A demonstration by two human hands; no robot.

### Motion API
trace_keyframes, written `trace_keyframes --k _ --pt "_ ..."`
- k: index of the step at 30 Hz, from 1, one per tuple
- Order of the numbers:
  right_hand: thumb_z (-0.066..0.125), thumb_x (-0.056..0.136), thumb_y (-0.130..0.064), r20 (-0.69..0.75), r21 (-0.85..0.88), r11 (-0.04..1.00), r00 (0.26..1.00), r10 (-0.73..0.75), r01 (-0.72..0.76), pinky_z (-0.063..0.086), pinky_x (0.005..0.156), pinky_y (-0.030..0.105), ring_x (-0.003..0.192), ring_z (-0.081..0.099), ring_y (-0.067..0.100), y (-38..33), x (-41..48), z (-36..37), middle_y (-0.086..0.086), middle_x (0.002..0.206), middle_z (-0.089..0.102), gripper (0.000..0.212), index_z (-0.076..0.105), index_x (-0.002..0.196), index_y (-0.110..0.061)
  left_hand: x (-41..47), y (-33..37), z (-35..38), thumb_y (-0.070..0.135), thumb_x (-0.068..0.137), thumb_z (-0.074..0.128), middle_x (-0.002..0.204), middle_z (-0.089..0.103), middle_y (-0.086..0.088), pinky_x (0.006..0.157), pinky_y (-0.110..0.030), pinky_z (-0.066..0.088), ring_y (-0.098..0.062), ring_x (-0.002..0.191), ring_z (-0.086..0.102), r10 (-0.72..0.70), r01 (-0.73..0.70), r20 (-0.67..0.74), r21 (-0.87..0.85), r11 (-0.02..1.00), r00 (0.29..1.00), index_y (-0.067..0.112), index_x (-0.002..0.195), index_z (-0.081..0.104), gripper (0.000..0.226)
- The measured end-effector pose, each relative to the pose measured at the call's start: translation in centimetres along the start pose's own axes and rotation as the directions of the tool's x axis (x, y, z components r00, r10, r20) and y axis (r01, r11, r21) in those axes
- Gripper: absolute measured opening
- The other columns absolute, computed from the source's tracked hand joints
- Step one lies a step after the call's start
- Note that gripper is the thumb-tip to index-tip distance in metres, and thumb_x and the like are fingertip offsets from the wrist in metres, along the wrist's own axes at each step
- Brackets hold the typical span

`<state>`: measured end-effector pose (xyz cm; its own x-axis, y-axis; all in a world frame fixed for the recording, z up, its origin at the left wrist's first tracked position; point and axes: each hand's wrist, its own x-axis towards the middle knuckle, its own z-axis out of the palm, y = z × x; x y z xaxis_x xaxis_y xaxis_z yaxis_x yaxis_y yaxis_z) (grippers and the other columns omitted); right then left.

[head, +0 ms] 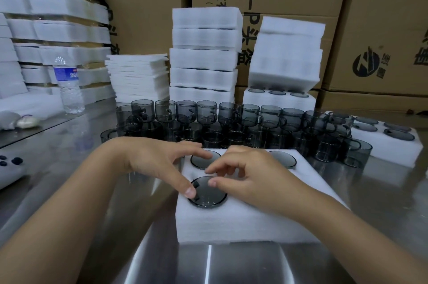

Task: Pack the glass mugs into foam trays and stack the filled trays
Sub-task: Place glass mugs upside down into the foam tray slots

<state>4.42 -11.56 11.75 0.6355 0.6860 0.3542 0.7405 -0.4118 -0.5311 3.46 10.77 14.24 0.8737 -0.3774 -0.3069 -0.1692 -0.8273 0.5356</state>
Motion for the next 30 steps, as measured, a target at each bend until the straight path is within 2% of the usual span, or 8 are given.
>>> trace_keyframes --k 4,7,10,12,14,20,25,30 --pt "0.068 0.085 -0.032 -0.001 -0.026 1.000 1.000 -0.004 0.004 0.034 0.072 0.009 0.087 0.050 -0.002 0.0 -0.1 0.1 -0.012 0.084 0.055 0.013 0.073 0.097 -0.031 -0.1 0.0 0.0 0.069 0.047 0.079 0.145 0.031 0.031 0.115 -0.031 0.027 0.005 0.135 0.028 0.016 -0.023 -0.057 -0.108 0.994 0.998 0.064 0.119 0.045 0.080" --pt "0.065 0.088 -0.032 0.008 -0.074 0.997 1.000 -0.023 0.023 0.033 0.073 0.009 0.089 0.049 -0.001 0.0 -0.1 0.1 -0.015 0.085 0.055 0.016 0.071 0.101 -0.030 0.6 -0.3 -0.1 0.054 0.071 0.075 0.126 0.056 0.028 0.101 -0.017 0.038 0.015 0.114 0.050 0.039 -0.090 -0.252 -0.195 0.977 0.967 0.051 0.114 0.056 0.047" --pt "0.064 0.088 -0.031 0.010 -0.073 0.997 1.000 -0.026 0.027 0.032 0.073 0.008 0.089 0.049 -0.002 0.0 -0.1 0.1 -0.015 0.084 0.054 0.014 0.072 0.099 -0.028 2.7 -0.5 0.4 0.026 0.094 0.058 0.117 0.064 0.016 0.090 -0.014 0.042 0.010 0.100 0.058 -0.022 -0.153 -0.602 -0.238 0.959 0.798 0.031 0.115 0.062 0.023" --pt "0.064 0.089 -0.030 0.012 -0.080 0.996 0.999 -0.030 0.031 0.032 0.073 0.008 0.088 0.048 -0.001 0.0 -0.1 0.1 -0.013 0.085 0.055 0.013 0.072 0.098 -0.028 4.0 -0.4 1.4 0.023 0.098 0.050 0.120 0.062 0.010 0.082 -0.009 0.040 0.002 0.103 0.056 -0.041 -0.180 -0.699 -0.240 0.954 0.714 0.024 0.122 0.060 0.026" --pt "0.063 0.089 -0.031 0.011 -0.089 0.996 1.000 -0.029 0.030 0.032 0.073 0.009 0.088 0.048 -0.001 0.0 -0.1 0.1 -0.012 0.085 0.054 0.014 0.072 0.099 -0.028 5.0 -0.5 2.4 0.023 0.099 0.047 0.127 0.058 0.006 0.081 -0.001 0.036 -0.001 0.109 0.052 -0.023 -0.198 -0.686 -0.242 0.950 0.727 0.020 0.129 0.055 0.031" --pt "0.060 0.090 -0.032 0.011 -0.104 0.994 0.999 -0.034 0.035 0.030 0.071 0.007 0.084 0.044 -0.006 -0.1 -0.2 0.3 -0.015 0.081 0.050 0.016 0.072 0.101 -0.029 6.0 -0.6 2.9 0.019 0.102 0.038 0.149 0.034 0.007 0.106 -0.020 0.022 0.000 0.128 0.030 -0.043 -0.164 -0.573 -0.306 0.938 0.818 0.022 0.145 0.035 0.044" --pt "0.061 0.090 -0.031 0.009 -0.101 0.994 0.999 -0.036 0.037 0.030 0.070 0.007 0.081 0.043 -0.006 -0.1 -0.1 0.1 -0.016 0.079 0.049 0.016 0.072 0.101 -0.028 5.7 -1.1 2.6 0.023 0.102 0.039 0.133 0.045 0.007 0.098 -0.015 0.024 -0.001 0.121 0.039 0.011 -0.116 -0.605 -0.134 0.984 0.796 0.019 0.135 0.049 0.035" --pt "0.061 0.090 -0.032 0.011 -0.094 0.995 0.999 -0.030 0.031 0.030 0.071 0.008 0.086 0.045 -0.001 -0.2 -0.2 0.2 -0.014 0.082 0.051 0.015 0.072 0.100 -0.030 5.3 -1.4 1.9 0.026 0.099 0.042 0.111 0.047 0.010 0.099 -0.028 0.036 -0.009 0.107 0.050 0.006 0.022 -0.607 0.039 0.999 0.794 0.023 0.106 0.064 0.023"
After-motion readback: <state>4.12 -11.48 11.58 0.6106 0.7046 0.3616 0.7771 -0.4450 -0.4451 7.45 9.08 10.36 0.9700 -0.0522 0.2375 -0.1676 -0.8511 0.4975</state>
